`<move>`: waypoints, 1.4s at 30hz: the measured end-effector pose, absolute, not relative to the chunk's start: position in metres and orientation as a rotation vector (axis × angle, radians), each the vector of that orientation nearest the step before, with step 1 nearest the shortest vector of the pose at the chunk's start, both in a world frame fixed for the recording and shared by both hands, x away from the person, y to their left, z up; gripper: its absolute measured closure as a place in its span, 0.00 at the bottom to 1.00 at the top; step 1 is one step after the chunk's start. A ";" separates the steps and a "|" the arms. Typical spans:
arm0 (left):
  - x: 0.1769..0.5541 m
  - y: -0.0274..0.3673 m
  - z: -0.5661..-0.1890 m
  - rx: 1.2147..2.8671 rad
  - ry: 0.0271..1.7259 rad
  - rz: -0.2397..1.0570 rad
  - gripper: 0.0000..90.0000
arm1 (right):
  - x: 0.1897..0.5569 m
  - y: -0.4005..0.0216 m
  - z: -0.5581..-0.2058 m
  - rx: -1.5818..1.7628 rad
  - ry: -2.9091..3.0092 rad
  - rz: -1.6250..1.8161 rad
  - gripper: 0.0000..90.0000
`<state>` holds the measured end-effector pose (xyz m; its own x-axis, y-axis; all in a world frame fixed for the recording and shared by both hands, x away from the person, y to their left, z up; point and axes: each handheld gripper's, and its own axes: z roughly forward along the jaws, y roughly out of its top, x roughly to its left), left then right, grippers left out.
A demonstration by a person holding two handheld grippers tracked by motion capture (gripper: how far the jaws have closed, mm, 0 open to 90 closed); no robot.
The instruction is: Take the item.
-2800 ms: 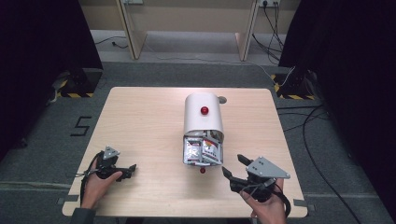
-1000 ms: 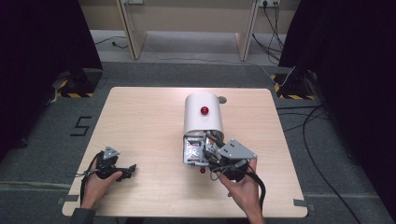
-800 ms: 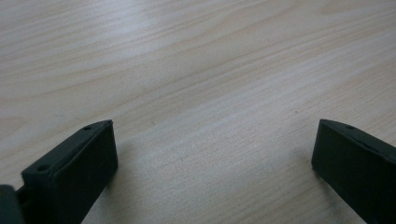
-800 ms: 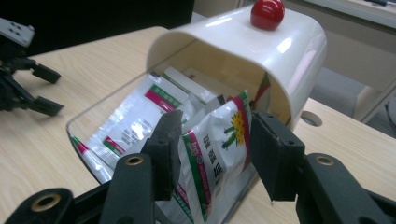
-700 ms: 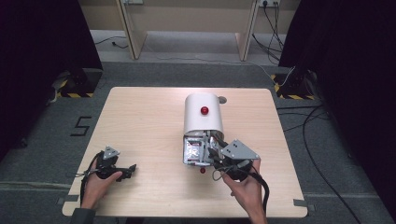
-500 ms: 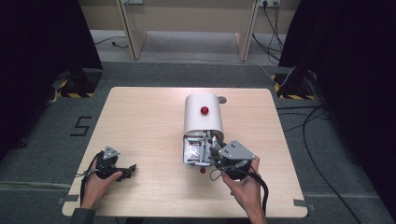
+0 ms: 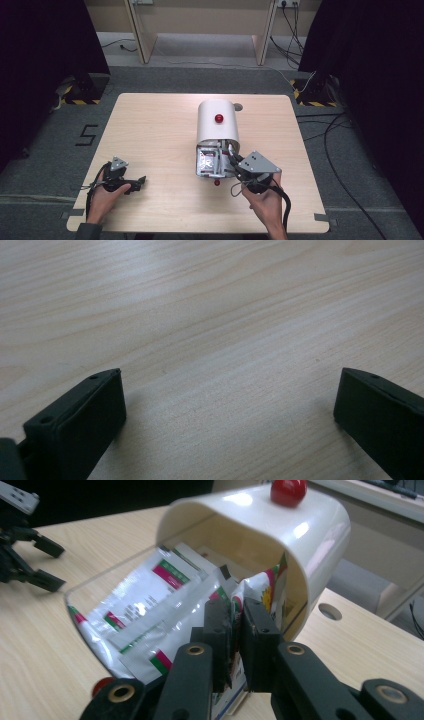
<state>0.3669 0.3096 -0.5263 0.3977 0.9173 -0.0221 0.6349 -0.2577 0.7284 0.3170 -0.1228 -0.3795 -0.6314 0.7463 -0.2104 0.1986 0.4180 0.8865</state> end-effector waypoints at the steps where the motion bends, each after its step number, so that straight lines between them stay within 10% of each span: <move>1: 0.367 0.310 -0.526 1.993 1.322 0.545 0.00 | 0.316 -0.123 -0.378 0.791 2.074 1.194 0.93; 42: 0.366 0.310 -0.526 1.991 1.325 0.546 0.00 | 0.282 -0.205 -0.359 0.888 1.919 1.390 0.97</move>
